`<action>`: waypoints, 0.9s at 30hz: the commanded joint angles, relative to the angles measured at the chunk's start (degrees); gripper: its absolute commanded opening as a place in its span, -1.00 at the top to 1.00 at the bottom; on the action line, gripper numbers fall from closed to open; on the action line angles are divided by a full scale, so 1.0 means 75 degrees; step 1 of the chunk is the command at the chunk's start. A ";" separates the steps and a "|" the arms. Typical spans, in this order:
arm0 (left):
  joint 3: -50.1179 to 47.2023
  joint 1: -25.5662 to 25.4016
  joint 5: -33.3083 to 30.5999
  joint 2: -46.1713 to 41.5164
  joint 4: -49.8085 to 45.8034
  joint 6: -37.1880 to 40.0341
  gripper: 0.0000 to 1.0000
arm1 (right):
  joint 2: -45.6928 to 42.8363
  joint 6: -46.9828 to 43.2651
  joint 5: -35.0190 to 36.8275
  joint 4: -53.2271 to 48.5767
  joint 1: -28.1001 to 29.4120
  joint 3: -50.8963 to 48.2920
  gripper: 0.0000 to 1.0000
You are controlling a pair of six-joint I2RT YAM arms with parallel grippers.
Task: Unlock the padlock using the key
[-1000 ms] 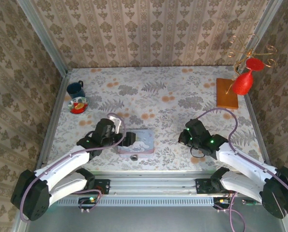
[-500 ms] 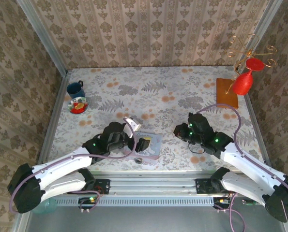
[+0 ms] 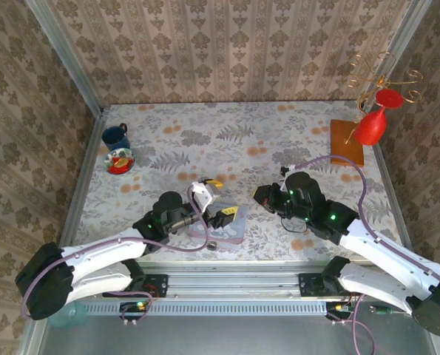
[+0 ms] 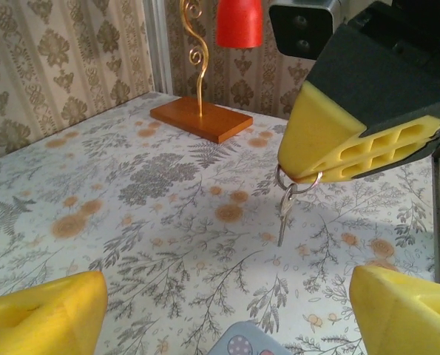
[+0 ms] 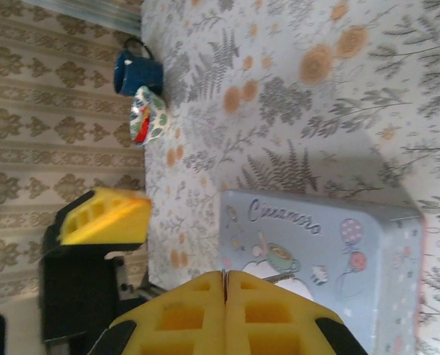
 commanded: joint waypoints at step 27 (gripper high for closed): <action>0.0888 -0.0296 0.0562 0.1255 0.0595 0.0352 0.25 | -0.0101 0.0406 -0.0074 0.1204 0.0465 -0.0007 1.00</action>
